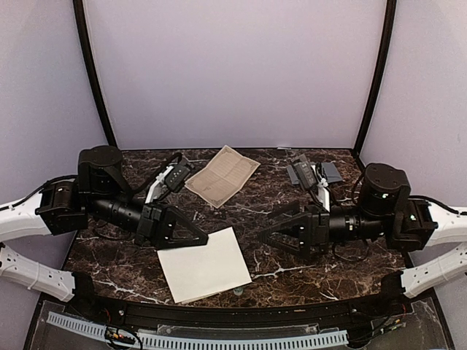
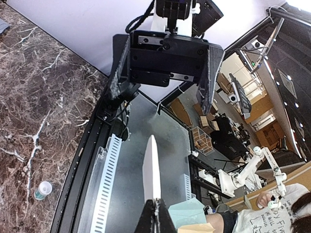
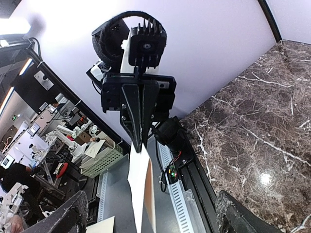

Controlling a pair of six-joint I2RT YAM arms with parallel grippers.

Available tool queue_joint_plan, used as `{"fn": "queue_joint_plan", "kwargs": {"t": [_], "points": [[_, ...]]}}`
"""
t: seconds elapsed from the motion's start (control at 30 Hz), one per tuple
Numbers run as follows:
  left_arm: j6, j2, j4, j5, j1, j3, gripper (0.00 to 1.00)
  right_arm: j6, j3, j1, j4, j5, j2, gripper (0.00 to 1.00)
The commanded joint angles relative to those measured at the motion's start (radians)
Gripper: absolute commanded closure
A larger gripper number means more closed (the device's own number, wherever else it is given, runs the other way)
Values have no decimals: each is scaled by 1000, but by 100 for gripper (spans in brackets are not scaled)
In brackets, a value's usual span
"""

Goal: Place the letter into the envelope and seal it
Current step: Fold the letter.

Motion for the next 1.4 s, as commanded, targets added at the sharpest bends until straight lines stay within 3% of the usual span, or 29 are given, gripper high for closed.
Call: {"fn": "queue_joint_plan", "kwargs": {"t": [0.0,0.23,0.47,0.63,0.97,1.37], "points": [[-22,9,70,102,-6,-10,100,-80,88,-3,44,7,48,12],[-21,33,78,156,-9,7,100,-118,188,-3,41,-100,183,16],[-18,34,80,166,-11,16,100,-88,187,-2,95,-253,257,21],[12,22,34,123,-11,30,100,-74,171,-2,82,-300,263,33],[48,-7,-23,7,-9,38,100,-54,113,-2,53,-309,216,48],[43,3,-15,11,-10,34,100,-25,103,7,126,-325,266,82]]}}
